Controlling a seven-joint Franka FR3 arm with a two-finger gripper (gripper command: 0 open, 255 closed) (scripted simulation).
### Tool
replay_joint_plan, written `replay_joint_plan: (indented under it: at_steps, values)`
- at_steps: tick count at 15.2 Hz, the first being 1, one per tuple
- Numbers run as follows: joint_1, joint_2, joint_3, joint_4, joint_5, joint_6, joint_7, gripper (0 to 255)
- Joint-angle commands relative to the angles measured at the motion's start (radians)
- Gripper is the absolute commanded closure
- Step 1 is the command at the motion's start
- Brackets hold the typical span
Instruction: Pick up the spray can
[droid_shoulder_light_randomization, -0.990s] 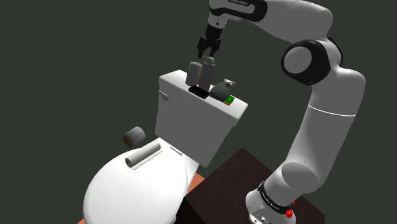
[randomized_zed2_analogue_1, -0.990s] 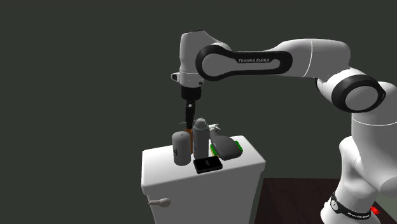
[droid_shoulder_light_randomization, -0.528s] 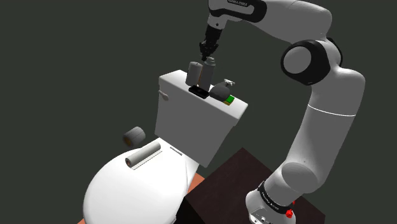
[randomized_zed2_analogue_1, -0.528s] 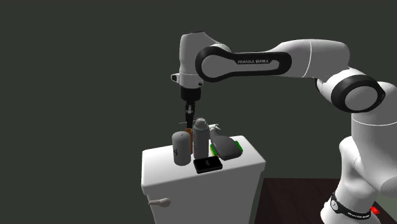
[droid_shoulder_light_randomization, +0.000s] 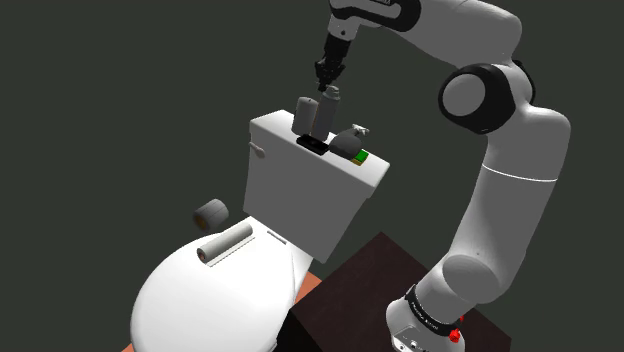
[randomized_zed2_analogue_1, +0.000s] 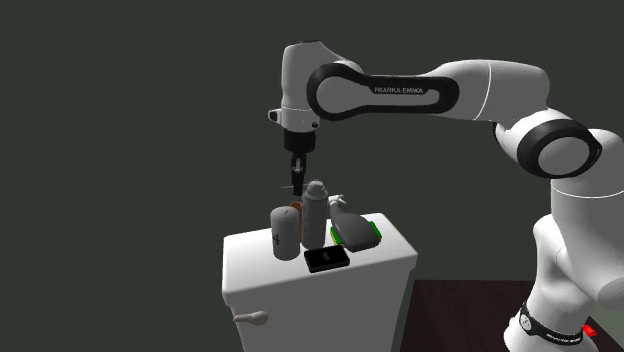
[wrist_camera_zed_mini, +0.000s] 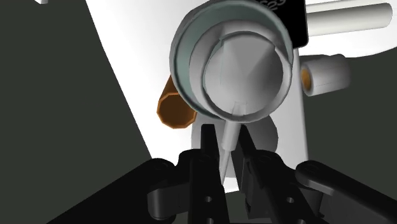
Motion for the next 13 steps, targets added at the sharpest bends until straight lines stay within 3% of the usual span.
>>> replay_joint_plan:
  at_steps: [1,11,13]
  values:
    - [-0.001,0.007,0.000,0.039,0.001,-0.031,0.001,255]
    - [-0.018,0.113,0.000,0.345,0.014,-0.232,-0.003,255]
    - [-0.018,0.115,0.000,0.351,0.014,-0.236,-0.003,255]
